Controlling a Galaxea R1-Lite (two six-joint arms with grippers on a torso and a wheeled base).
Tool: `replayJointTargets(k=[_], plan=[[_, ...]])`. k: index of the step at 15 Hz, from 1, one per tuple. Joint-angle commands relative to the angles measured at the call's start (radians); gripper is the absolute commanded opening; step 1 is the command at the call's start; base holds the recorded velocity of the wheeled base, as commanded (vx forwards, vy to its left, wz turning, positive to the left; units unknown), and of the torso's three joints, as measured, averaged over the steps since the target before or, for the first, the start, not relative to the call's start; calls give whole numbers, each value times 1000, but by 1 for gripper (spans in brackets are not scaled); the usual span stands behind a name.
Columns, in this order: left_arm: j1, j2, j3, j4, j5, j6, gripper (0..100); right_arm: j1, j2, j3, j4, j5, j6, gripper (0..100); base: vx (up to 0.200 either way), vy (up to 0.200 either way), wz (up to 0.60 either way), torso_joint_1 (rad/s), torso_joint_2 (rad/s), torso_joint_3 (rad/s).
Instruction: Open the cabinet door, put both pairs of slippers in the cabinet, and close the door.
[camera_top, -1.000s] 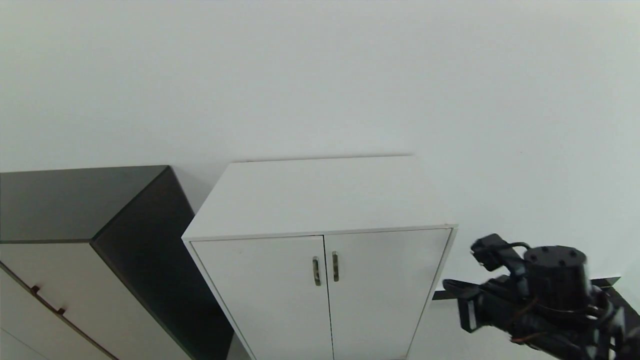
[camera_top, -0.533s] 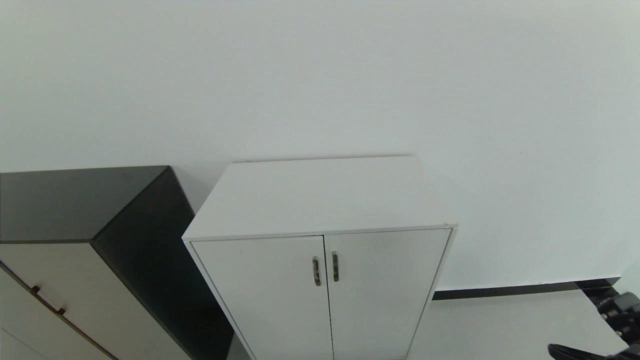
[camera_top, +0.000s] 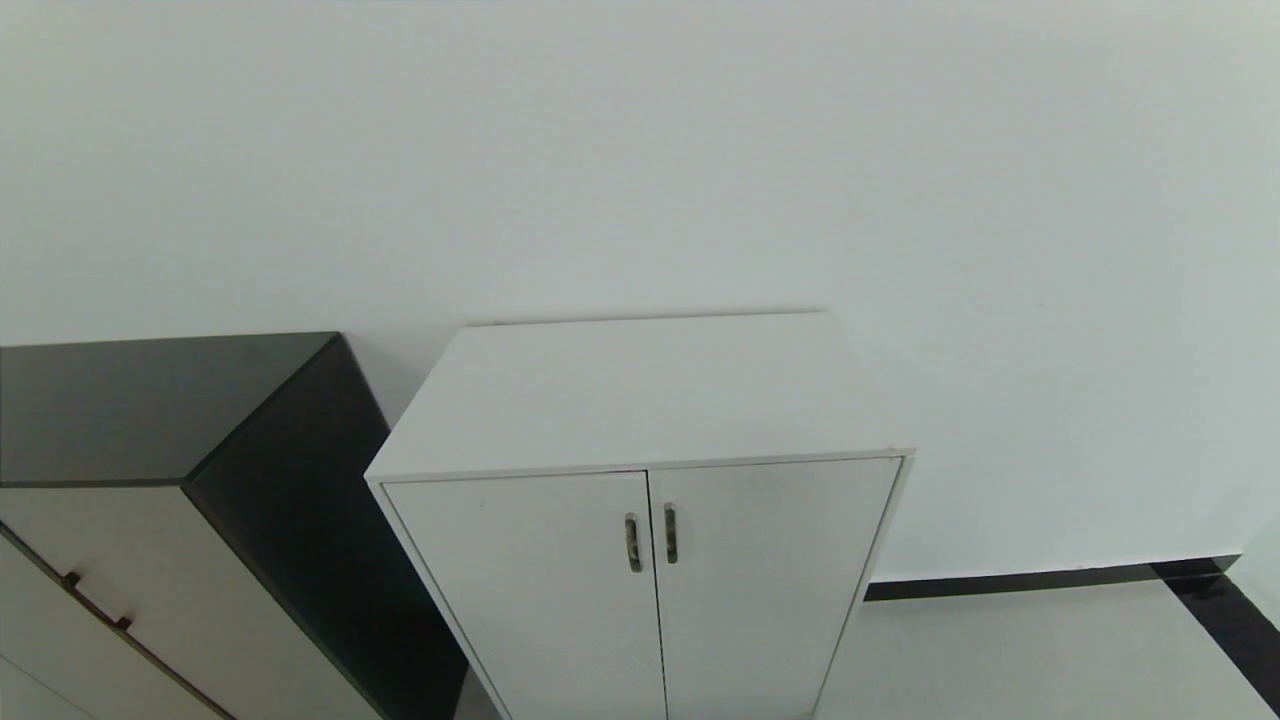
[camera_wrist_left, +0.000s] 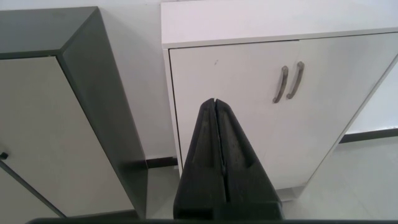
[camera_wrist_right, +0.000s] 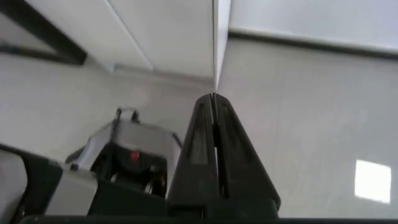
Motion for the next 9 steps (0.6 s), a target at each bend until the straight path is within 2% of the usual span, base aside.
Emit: replayJointTargets(k=[1, 7, 9], plan=[[1, 0, 0, 0, 0, 0, 0, 28, -147, -2, 14, 2, 1, 0, 0, 0, 0, 0, 0, 0], [1, 0, 0, 0, 0, 0, 0, 112, -249, 1, 48, -15, -39, 0, 0, 0, 0, 0, 0, 0], [1, 0, 0, 0, 2, -7, 0, 92, -256, 1, 49, -16, -59, 0, 0, 0, 0, 0, 0, 0]])
